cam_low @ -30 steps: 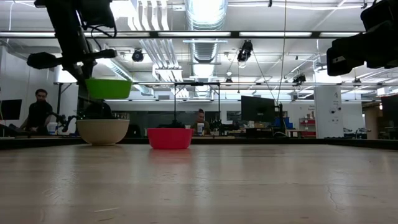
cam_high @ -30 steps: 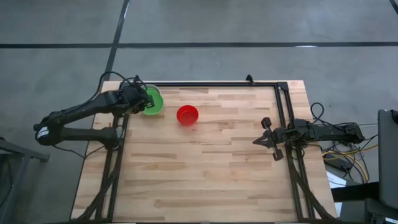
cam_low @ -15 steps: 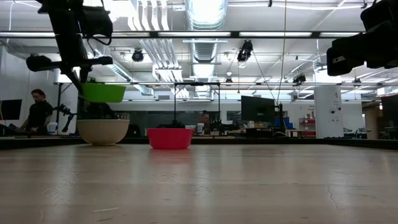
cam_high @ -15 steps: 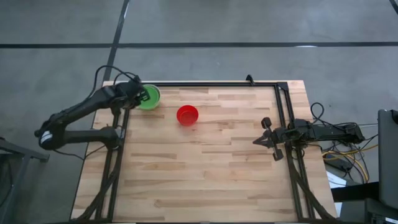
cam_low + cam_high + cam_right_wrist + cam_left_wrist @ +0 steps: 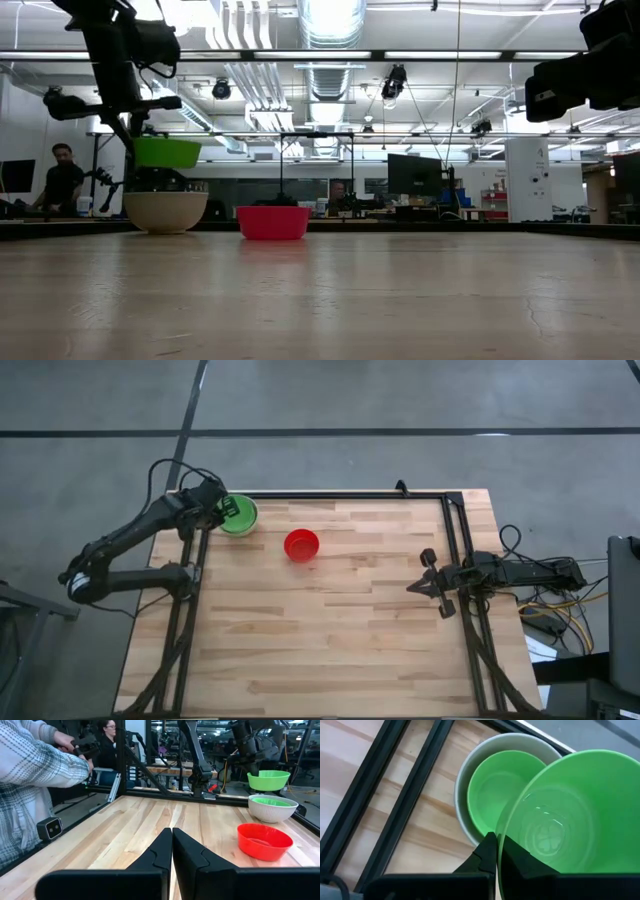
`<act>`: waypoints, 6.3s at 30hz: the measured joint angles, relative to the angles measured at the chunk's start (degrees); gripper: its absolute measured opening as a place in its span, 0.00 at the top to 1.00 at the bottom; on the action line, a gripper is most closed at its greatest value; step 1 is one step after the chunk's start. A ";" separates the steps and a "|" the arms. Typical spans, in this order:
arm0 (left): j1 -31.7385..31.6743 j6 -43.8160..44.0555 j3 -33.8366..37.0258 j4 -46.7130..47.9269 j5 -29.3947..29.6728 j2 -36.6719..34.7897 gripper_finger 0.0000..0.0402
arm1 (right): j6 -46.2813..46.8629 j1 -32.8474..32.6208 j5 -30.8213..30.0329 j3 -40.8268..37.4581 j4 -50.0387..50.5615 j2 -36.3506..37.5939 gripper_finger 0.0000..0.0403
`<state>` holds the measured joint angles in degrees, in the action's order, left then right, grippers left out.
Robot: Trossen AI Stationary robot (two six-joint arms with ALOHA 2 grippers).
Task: Nest bowls inside each other
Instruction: Stack the green bowl on the stacked bowls, then stack the red bowl on the stacked bowls
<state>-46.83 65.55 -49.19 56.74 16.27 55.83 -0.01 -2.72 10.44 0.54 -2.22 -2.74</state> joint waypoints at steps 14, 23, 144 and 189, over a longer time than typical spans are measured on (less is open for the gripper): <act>-4.78 -2.90 0.83 -0.59 -1.38 0.00 0.98 | 0.00 -0.02 0.00 0.02 0.00 0.01 0.98; -9.96 -8.75 3.84 -5.76 -7.15 0.00 0.98 | 0.00 -0.01 0.00 0.01 0.00 0.02 0.98; -13.63 -17.22 0.90 -9.63 -17.78 8.31 0.66 | 0.00 0.00 0.00 0.00 0.00 0.01 0.98; 16.65 -8.57 -2.20 -17.95 -10.00 8.41 0.66 | 0.00 -0.01 0.00 0.00 0.00 0.01 0.98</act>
<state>-30.18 56.98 -51.39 38.80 6.27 64.25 -0.01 -2.73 10.44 0.54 -2.22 -2.73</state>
